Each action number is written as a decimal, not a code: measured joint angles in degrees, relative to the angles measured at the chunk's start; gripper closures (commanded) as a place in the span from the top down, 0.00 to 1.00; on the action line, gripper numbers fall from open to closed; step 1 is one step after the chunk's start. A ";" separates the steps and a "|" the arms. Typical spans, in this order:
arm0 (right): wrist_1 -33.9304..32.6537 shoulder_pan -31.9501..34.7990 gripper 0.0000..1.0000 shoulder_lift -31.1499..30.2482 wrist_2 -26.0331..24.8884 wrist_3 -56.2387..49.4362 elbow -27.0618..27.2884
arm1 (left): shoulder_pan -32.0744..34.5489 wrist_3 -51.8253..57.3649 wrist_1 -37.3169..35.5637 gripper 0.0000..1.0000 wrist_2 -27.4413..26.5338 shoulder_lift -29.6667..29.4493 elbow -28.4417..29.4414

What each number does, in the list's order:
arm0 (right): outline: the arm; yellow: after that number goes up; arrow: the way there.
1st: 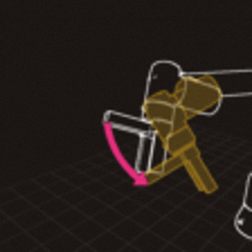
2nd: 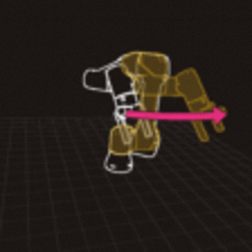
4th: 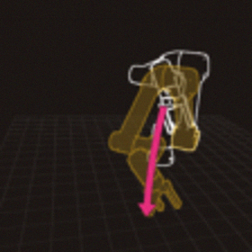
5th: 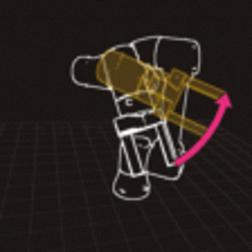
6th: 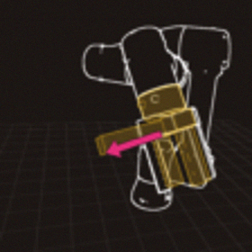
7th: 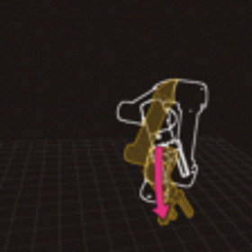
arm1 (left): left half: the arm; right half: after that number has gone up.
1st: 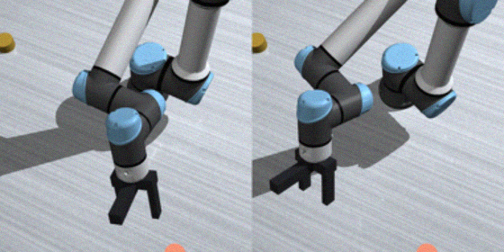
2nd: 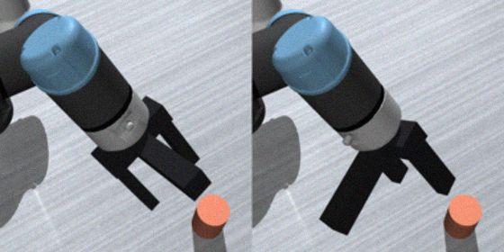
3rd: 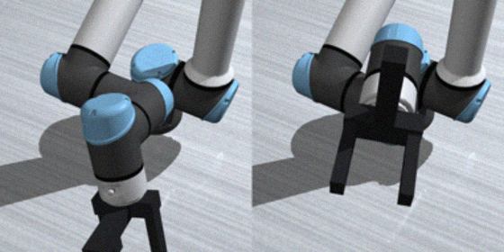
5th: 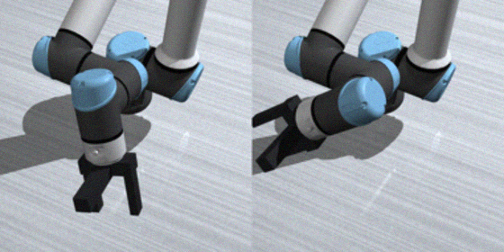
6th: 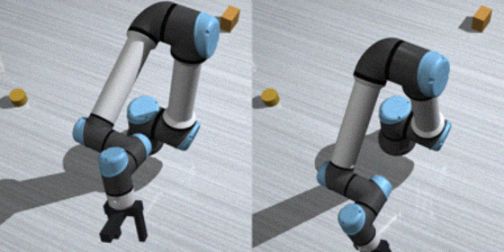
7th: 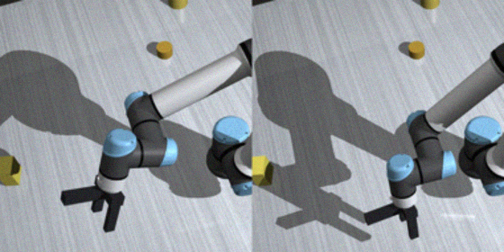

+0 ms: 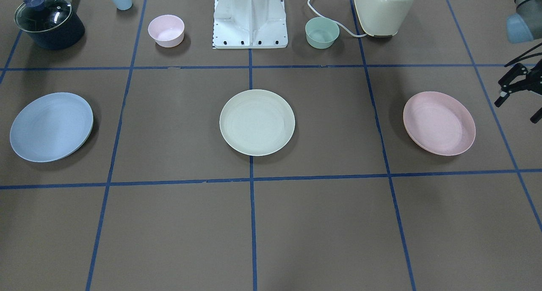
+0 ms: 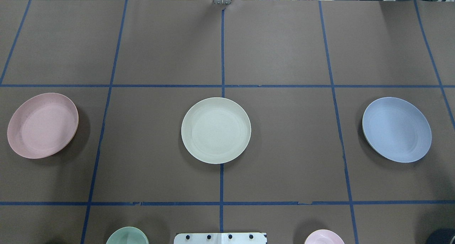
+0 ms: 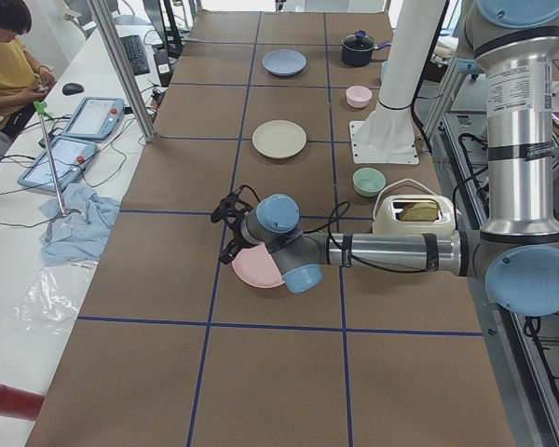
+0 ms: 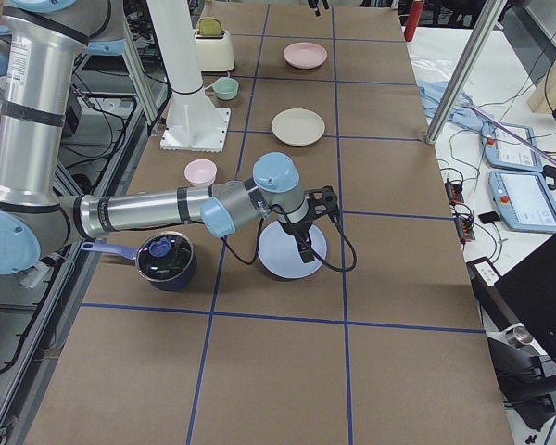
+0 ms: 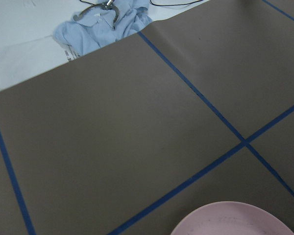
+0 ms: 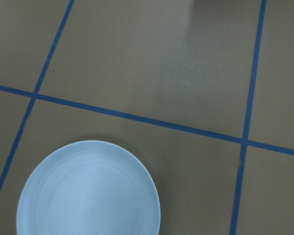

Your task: Stack three plates with pink and blue

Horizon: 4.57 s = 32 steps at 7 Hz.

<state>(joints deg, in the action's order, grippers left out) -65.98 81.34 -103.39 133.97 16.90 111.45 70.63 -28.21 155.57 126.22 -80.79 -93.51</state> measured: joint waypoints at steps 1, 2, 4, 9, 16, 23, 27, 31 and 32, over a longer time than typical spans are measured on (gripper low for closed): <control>1.49 -0.72 1.00 -0.20 -0.07 1.86 -0.05 | -4.11 -4.56 1.86 1.00 -4.53 1.90 0.44; 2.01 -0.98 1.00 -0.27 -0.10 2.49 -0.07 | -7.38 -7.31 2.63 1.00 -7.78 2.90 1.63; 2.29 -1.07 1.00 -0.32 -0.09 2.76 -0.09 | -13.49 -11.62 5.75 0.97 -15.79 3.44 6.32; 2.43 -1.01 1.00 -0.32 -0.02 2.75 -0.09 | -21.16 -17.25 10.72 0.00 -23.26 2.88 11.18; 2.50 -1.01 1.00 -0.32 -0.11 2.45 -0.26 | -21.10 -17.47 4.73 0.00 -19.00 0.82 -2.20; 3.57 -1.01 1.00 -0.91 -0.10 2.64 -0.84 | -38.73 -43.29 -37.75 0.00 -28.36 -27.90 -16.75; 3.58 -1.01 1.00 -0.94 -0.11 2.51 -1.12 | -46.44 -48.29 -39.27 0.99 -36.48 -33.27 -9.64; 3.60 -2.23 0.99 -1.03 -1.14 4.00 -1.63 | -45.83 -42.44 -41.56 1.00 -35.72 -33.20 -12.46; 4.46 -4.25 0.98 -1.23 -3.06 7.36 -1.91 | -44.33 -37.54 -45.12 1.00 -33.29 -31.76 -17.31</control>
<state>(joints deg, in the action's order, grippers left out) -61.52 77.09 -104.62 130.90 24.25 109.54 26.30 -65.75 110.46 92.93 -112.54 -110.82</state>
